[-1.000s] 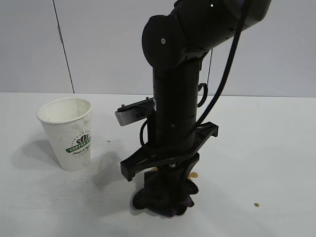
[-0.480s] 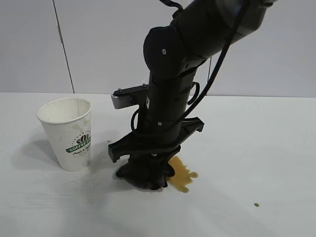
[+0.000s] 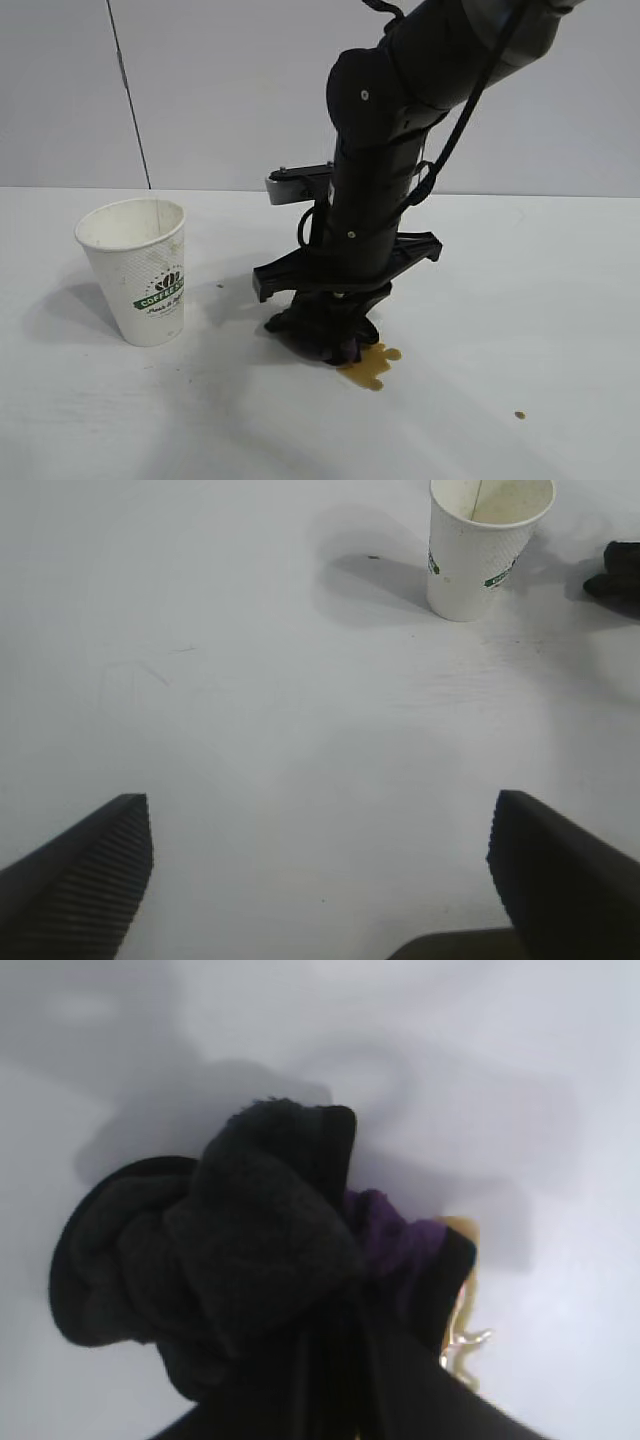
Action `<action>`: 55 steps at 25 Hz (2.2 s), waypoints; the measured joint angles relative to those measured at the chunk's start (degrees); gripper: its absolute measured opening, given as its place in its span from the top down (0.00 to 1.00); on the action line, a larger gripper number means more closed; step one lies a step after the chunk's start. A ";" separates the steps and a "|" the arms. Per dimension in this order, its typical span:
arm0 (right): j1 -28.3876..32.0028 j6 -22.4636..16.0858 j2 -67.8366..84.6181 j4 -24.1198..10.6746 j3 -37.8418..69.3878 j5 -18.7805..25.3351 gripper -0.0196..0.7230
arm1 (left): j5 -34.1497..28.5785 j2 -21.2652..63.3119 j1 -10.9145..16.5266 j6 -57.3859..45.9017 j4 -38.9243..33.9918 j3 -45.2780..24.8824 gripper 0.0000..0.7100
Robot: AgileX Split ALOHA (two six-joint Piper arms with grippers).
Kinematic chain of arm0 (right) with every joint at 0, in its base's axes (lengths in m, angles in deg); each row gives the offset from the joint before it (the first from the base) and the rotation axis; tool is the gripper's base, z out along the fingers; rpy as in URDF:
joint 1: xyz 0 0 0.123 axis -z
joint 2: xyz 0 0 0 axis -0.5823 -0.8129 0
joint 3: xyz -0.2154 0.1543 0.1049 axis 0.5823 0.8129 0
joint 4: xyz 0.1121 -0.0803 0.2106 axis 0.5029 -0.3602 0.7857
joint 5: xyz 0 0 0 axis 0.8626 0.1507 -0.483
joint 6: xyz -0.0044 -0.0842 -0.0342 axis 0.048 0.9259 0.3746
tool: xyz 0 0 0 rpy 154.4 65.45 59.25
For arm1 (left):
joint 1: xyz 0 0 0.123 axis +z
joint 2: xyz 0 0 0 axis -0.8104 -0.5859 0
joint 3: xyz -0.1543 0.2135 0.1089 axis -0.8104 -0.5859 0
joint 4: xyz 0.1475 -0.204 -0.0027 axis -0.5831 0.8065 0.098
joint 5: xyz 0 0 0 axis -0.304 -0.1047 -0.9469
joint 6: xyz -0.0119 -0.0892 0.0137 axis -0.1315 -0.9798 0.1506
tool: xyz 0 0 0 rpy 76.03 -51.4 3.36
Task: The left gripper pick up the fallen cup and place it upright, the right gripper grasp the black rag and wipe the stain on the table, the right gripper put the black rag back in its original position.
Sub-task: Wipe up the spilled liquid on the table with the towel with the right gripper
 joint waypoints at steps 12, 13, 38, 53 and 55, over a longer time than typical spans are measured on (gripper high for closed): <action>1.34 14.68 0.72 13.07 0.21 18.43 0.92 | 0.00 0.00 0.00 0.00 0.00 0.00 0.08; 1.34 14.87 0.72 13.08 0.33 18.73 0.92 | 0.00 0.00 0.00 0.00 0.00 0.00 0.08; 1.58 4.60 0.79 1.53 0.22 10.84 0.92 | 0.00 0.00 0.00 0.00 0.00 0.00 0.08; 3.03 -2.57 0.25 -15.79 0.38 5.98 0.92 | 0.00 0.00 0.00 0.00 0.00 0.00 0.08; 5.07 -4.49 -0.12 -16.92 0.32 5.28 0.92 | 0.00 0.00 0.00 0.00 0.00 0.00 0.08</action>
